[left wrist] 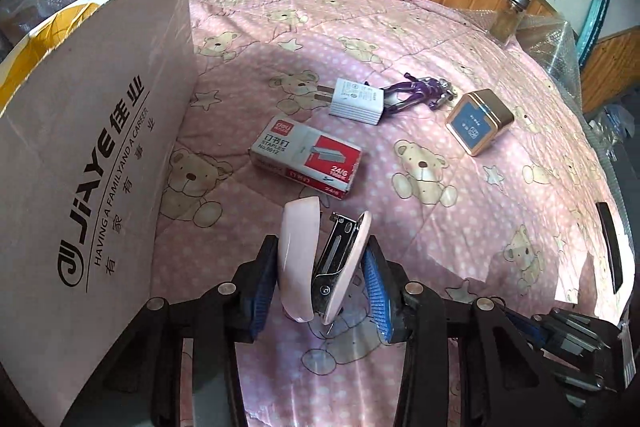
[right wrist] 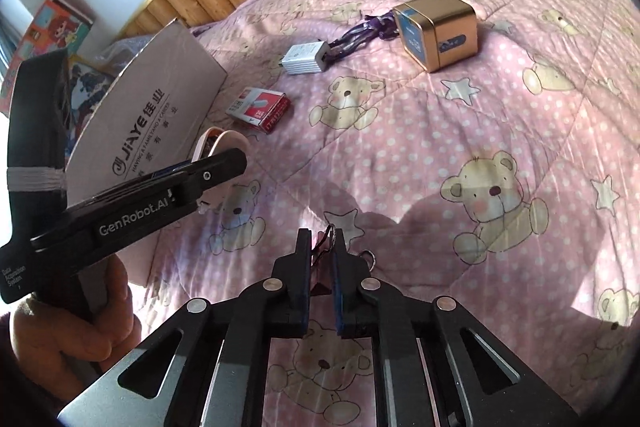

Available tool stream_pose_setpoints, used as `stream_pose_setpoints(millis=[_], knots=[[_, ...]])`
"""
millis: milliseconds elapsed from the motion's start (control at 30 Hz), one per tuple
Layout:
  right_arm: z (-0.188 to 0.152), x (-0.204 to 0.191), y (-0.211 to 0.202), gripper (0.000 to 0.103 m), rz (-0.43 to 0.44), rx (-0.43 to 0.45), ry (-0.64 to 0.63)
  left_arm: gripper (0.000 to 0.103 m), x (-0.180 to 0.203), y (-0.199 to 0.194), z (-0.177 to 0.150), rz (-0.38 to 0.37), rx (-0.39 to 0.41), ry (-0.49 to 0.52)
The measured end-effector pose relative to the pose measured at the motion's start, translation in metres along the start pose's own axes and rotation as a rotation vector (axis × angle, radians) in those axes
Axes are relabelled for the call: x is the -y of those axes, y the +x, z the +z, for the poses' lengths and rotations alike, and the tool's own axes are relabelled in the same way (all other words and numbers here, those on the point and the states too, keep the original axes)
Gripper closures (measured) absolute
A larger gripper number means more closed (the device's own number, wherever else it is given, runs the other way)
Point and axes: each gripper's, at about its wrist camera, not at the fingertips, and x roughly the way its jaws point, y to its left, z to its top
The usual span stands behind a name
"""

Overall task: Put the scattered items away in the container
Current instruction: 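Grasp the pink stapler with the left tool while the right tool grasps the pink binder clip, then carry the pink stapler and binder clip over the white box with both tools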

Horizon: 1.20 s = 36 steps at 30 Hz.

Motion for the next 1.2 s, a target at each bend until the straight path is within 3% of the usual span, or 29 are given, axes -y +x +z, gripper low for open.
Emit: stream_pose_setpoints(millis=[367,1200], knots=[[-0.009,0.006,-0.028,0.094,0.035,0.032,0.089,0.060,0.007,-0.031,-0.005,-0.069,0.028,-0.017],[-0.029,-0.076,-0.094,0.094,0.026,0.117,-0.076,0.060,-0.003,-0.125,-0.033,-0.187,0.148,-0.046]])
